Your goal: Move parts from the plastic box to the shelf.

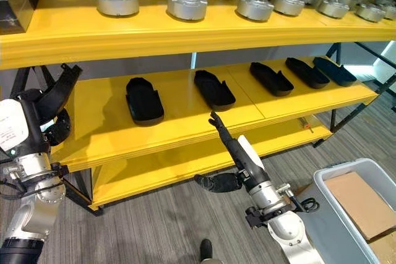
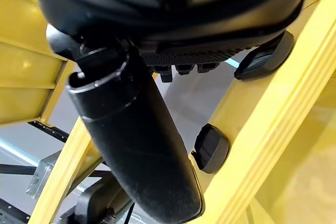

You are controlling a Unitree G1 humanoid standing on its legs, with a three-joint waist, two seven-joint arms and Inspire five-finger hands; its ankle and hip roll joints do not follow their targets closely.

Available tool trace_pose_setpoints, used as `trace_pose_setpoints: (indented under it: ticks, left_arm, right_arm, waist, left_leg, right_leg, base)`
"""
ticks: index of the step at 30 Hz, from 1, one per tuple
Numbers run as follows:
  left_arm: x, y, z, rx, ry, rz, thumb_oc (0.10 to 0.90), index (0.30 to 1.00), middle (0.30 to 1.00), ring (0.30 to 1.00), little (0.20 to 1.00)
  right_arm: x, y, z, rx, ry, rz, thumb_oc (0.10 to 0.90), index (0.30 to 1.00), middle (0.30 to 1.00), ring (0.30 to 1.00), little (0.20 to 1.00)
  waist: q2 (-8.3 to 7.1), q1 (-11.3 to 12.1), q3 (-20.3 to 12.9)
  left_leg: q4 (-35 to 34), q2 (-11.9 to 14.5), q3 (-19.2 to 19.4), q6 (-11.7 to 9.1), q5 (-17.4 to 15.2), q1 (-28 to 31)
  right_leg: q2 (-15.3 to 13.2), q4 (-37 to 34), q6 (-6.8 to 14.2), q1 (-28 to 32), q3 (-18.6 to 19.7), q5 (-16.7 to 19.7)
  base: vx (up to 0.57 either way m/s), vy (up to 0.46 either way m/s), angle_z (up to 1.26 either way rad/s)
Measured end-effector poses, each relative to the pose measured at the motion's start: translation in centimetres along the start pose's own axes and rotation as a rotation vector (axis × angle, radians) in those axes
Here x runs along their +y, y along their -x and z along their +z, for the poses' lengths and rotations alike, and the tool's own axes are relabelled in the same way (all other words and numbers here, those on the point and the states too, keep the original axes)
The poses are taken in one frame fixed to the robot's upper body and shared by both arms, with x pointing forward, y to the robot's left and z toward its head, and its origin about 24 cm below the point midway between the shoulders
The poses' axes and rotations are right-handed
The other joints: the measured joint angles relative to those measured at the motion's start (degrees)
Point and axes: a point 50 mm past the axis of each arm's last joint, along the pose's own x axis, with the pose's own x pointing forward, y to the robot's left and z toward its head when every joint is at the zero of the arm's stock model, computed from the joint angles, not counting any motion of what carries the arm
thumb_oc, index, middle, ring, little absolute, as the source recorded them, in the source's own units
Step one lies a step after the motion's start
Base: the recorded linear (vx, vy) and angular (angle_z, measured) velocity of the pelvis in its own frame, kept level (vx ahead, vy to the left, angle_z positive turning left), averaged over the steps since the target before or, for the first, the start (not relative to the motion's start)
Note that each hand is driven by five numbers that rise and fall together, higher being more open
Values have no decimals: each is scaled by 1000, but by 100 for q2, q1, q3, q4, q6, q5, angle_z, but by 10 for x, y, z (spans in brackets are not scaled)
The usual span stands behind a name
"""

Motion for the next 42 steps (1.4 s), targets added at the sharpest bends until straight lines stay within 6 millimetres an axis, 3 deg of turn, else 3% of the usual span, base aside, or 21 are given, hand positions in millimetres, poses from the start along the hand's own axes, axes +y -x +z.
trace_pose_setpoints:
  ticks: [7,18,29,42]
  left_arm:
    - [-14,8,-13,54,-52,-69,400,300,300,300,300]
    - [-36,17,-21,88,-102,-180,400,300,300,300,300]
    - [-47,10,-24,87,-167,-224,400,300,300,300,300]
    - [-47,-19,-14,69,-174,-177,400,300,300,300,300]
  right_arm:
    - [0,0,0,0,6,13,900,1000,1000,1000,1000]
    - [-1,-2,1,-7,-1,21,900,1000,1000,1000,1000]
    - [0,-10,7,-41,14,49,900,1000,1000,1000,1000]
    - [-1,-15,11,-61,48,97,900,1000,1000,1000,1000]
  waist:
    - [55,-56,57]
    - [148,-87,506]
    - [216,-91,706]
    - [321,-88,1052]
  left_leg:
    - [-2,2,87,5,-8,-5]
    - [-1,90,137,3,-8,6]
    - [-1,86,146,-18,-1,-76]
    - [0,89,167,-36,11,-118]
  right_leg:
    - [14,-3,14,-67,70,-10]
    - [110,-1,-22,-82,85,19]
    - [108,36,-27,-178,103,24]
    - [127,43,-43,-249,142,65]
  base:
    - [-7,0,-4]
    - [0,0,-1]
    - [-11,4,0]
    - [-9,4,-1]
